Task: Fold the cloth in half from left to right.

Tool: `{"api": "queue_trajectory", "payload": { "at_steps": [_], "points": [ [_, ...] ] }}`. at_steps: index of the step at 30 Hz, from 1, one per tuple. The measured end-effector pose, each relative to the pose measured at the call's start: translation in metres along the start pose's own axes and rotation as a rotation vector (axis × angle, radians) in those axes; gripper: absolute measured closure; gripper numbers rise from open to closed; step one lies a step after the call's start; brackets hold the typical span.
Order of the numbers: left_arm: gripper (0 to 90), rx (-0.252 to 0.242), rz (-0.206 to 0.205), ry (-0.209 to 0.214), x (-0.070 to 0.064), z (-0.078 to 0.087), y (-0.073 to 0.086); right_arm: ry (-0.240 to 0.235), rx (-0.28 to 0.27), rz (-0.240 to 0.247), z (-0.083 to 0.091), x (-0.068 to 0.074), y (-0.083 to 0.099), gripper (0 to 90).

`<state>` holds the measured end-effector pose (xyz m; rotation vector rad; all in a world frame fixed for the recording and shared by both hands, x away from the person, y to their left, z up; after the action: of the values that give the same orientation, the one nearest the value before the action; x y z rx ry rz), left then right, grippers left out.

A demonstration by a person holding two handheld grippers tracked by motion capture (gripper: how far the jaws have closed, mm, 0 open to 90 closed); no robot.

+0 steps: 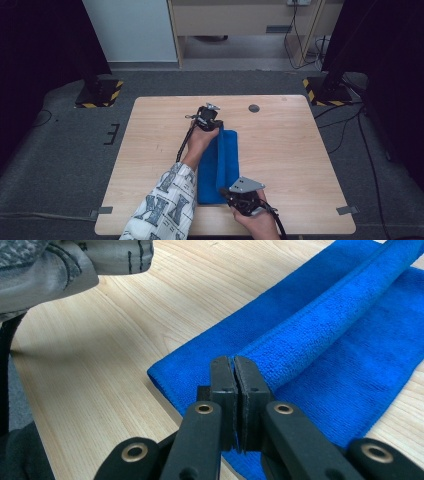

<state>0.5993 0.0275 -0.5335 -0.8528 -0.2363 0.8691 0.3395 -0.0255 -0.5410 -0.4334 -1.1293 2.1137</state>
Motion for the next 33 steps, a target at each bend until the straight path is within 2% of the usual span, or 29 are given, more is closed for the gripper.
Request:
{"api": "queue_trajectory", "payload": {
  "at_steps": [11,22,33],
  "points": [
    [87.7,0.0,0.014,0.004,-0.001,-0.007,0.001,0.015,0.021,-0.014,0.002,-0.009,0.007,88.2],
    [86.7,0.011,0.015,0.018,-0.007,-0.016,0.002,0.03,0.04,-0.021,0.003,-0.015,0.014,87.8],
    [85.5,0.005,0.025,0.031,-0.009,-0.017,0.002,0.033,0.061,-0.043,0.003,-0.018,0.019,87.4]
  ]
}}
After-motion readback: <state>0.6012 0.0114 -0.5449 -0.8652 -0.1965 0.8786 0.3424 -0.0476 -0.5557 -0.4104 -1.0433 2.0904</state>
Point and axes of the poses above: each handheld gripper's, and its own axes: z roughly backward along the jaws, y roughly out of its underside, x roughly to its left, the point moved 9 cm from there along -z, roughly forward along the jaws, and after that the axes turned 5 degrees about y, right-handed, at the moved point
